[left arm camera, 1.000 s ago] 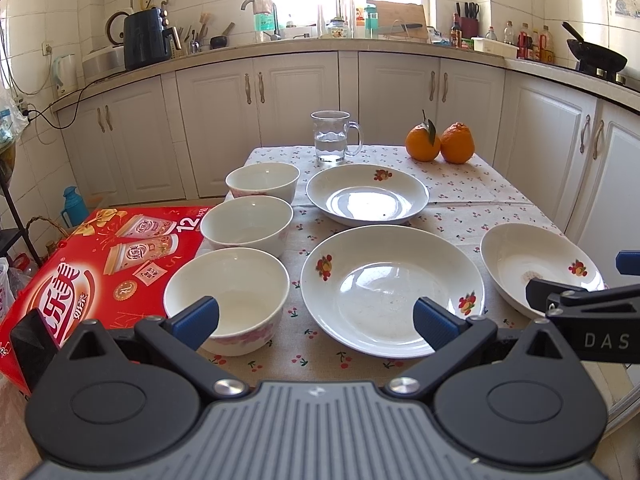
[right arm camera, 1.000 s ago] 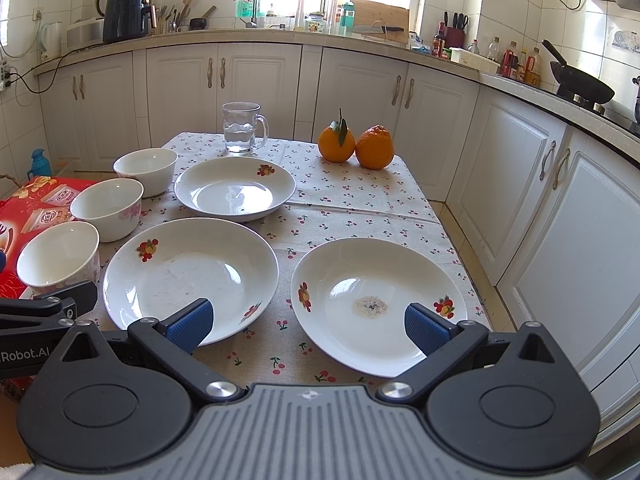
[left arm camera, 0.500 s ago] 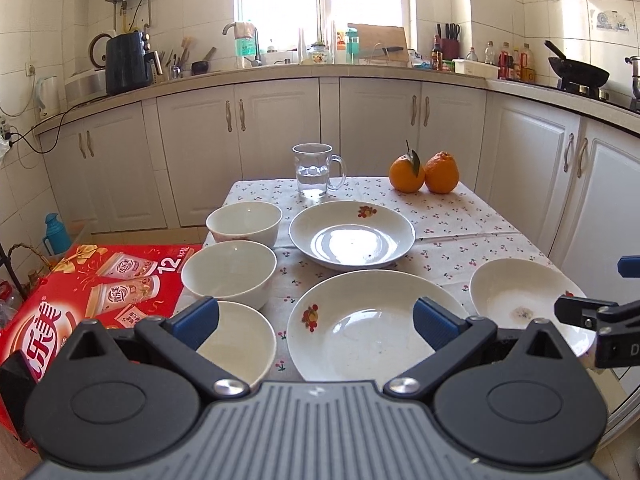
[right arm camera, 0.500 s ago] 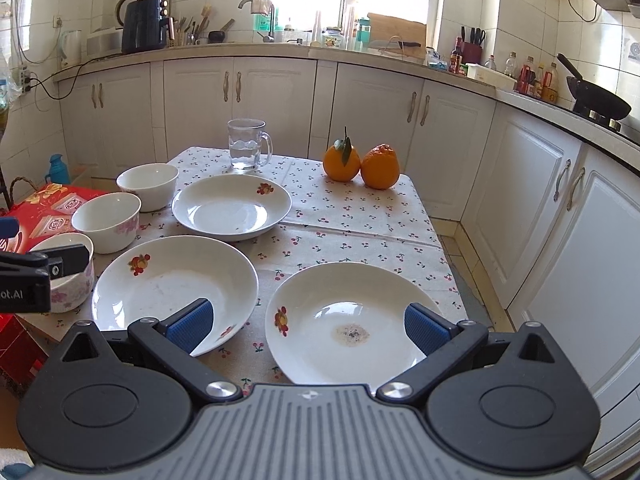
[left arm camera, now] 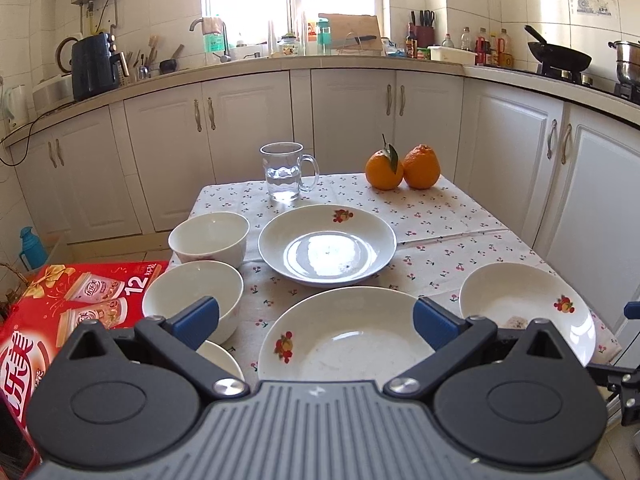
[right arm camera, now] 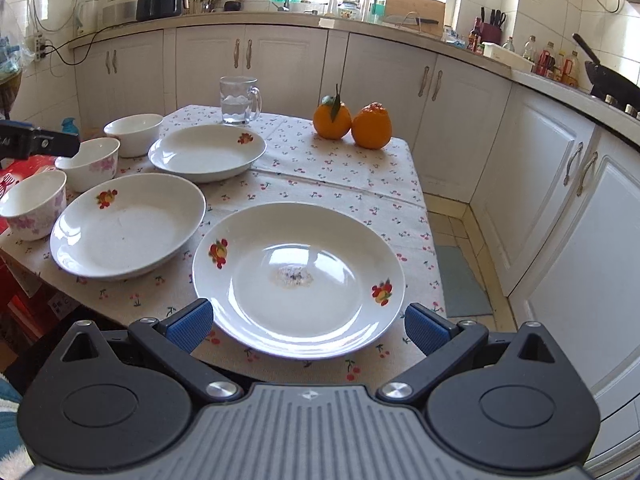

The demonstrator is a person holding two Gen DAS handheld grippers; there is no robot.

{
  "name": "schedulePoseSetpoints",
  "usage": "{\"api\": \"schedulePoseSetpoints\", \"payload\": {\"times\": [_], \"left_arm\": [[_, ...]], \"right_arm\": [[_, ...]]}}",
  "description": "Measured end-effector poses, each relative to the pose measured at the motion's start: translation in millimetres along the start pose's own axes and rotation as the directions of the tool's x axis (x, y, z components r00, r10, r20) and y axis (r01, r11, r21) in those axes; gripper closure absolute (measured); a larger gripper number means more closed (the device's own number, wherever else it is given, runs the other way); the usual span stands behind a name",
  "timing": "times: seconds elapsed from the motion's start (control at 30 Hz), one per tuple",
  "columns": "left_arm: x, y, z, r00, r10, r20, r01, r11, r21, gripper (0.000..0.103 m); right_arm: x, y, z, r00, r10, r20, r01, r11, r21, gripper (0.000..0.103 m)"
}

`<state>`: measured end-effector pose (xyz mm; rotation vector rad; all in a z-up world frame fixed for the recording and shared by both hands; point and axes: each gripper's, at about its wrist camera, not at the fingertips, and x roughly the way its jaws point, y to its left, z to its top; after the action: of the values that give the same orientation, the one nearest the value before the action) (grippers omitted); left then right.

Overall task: Organize plates and bowls
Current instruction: 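Move the left tool to the stained white plate and grip its rim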

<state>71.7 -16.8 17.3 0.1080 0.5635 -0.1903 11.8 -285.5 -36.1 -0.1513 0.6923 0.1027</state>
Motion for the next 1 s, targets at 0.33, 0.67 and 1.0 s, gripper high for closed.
{"api": "schedulePoseSetpoints", "payload": {"times": [0.33,0.67,1.0], "left_arm": [[28.6,-14.9,11.6,0.993,-0.109,-0.052,0.111,0.993,0.038,0.001],[67.8,-57.1,25.4,0.959,-0.231,-0.163,0.255,0.955,0.152,0.001],[114.1,-107.8,35.3,0.859,-0.386,-0.337,0.479,0.839,0.259,0.001]], "right_arm": [[39.8,-9.9,-23.6,0.993,0.064,-0.099,-0.064,0.998,0.006,0.000],[67.1,-17.4,-22.6,0.985,0.117,-0.130,-0.117,0.993,0.003,0.000],[74.2,-26.7,-23.4,0.982,0.163,-0.100,-0.163,0.987,0.013,0.000]]}}
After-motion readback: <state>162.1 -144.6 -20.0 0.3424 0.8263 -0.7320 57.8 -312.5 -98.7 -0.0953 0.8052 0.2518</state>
